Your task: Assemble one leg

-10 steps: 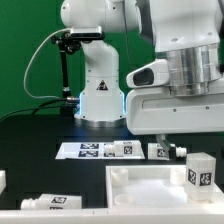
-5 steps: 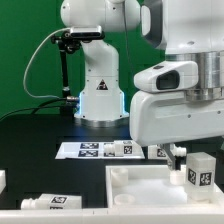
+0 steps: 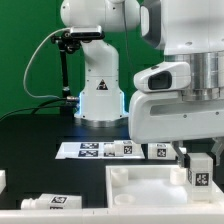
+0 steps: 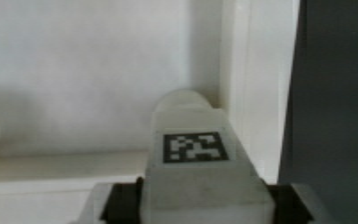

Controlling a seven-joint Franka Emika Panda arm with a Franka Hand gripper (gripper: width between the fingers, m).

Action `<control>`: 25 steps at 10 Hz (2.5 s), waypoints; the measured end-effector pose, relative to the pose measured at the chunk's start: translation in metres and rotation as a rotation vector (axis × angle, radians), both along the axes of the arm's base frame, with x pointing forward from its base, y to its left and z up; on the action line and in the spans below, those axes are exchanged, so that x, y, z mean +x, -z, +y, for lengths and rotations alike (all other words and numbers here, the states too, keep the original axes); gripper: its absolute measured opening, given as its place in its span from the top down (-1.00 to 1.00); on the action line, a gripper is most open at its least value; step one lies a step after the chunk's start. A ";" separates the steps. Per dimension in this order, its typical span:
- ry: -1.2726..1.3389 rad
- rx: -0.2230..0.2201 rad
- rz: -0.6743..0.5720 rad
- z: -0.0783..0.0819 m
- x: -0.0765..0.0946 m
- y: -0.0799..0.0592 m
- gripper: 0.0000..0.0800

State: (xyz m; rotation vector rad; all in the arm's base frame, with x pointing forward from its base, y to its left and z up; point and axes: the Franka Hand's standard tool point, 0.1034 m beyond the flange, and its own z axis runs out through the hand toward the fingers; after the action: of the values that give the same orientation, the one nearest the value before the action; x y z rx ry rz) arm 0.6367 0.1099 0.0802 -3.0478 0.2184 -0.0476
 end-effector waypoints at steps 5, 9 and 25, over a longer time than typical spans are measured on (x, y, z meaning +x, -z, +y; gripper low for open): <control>0.874 0.075 0.066 -0.001 0.002 0.000 0.29; 1.075 0.098 0.103 -0.001 0.002 0.000 0.21; 0.150 -0.028 0.015 0.005 0.002 0.009 0.28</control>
Offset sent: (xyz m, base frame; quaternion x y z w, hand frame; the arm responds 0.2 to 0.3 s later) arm -0.0006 0.0001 0.0009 -0.0086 0.0236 0.4597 0.8877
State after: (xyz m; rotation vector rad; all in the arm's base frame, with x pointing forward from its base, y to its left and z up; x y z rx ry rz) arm 0.6391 0.1150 0.0713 -3.0539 0.4513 -0.0383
